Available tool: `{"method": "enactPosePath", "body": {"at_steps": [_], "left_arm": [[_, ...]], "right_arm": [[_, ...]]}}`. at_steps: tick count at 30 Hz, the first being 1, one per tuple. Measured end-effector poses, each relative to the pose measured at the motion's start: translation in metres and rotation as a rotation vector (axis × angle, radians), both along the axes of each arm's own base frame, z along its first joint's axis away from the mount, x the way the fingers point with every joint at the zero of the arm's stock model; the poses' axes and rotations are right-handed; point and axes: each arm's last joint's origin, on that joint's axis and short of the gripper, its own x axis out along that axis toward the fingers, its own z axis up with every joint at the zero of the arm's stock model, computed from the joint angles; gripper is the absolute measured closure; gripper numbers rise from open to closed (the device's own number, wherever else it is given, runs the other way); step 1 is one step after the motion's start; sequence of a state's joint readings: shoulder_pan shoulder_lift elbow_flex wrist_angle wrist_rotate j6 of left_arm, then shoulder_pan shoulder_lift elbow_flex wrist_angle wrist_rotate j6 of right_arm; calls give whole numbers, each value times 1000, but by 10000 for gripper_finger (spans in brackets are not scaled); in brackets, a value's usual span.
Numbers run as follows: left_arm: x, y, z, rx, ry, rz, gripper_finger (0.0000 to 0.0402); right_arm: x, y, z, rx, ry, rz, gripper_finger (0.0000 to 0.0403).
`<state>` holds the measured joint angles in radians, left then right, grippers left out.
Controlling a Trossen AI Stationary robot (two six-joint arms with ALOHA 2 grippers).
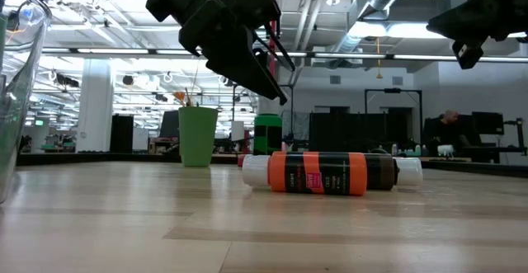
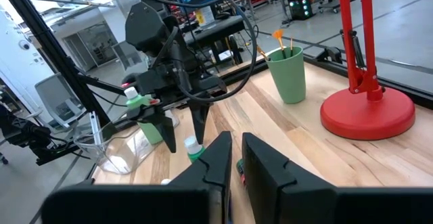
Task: Pick & Place Paint Supplies
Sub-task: Put the green coloring bottle into the transparent bin
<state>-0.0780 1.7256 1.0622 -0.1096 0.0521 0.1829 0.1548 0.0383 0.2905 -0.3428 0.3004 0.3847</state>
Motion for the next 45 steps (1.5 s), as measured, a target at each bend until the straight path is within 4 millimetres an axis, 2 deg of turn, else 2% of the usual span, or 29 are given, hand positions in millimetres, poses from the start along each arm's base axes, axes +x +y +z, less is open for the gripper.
{"method": "enactPosePath", "body": {"at_steps": [5, 13, 21, 27, 30, 34, 40, 45], "left_arm": [[-2, 0, -2, 15, 27, -13, 205], [-2, 0, -2, 20, 24, -15, 228], [-2, 0, -2, 22, 27, -10, 308], [-5, 0, 3, -3, 23, 15, 310], [-13, 0, 28, -44, -44, 43, 310], [-37, -4, 76, -93, -178, 51, 310], [-98, -13, 146, -248, -340, 4, 310], [-152, -24, 180, -437, -379, -99, 309]], "right_arm": [[0, 0, 0, 0, 0, 0, 371], [0, 0, 0, 0, 0, 0, 371], [0, 0, 0, 0, 0, 0, 370], [0, 0, 0, 0, 0, 0, 372], [0, 0, 0, 0, 0, 0, 370], [0, 0, 0, 0, 0, 0, 370], [0, 0, 0, 0, 0, 0, 371], [0, 0, 0, 0, 0, 0, 370]]}}
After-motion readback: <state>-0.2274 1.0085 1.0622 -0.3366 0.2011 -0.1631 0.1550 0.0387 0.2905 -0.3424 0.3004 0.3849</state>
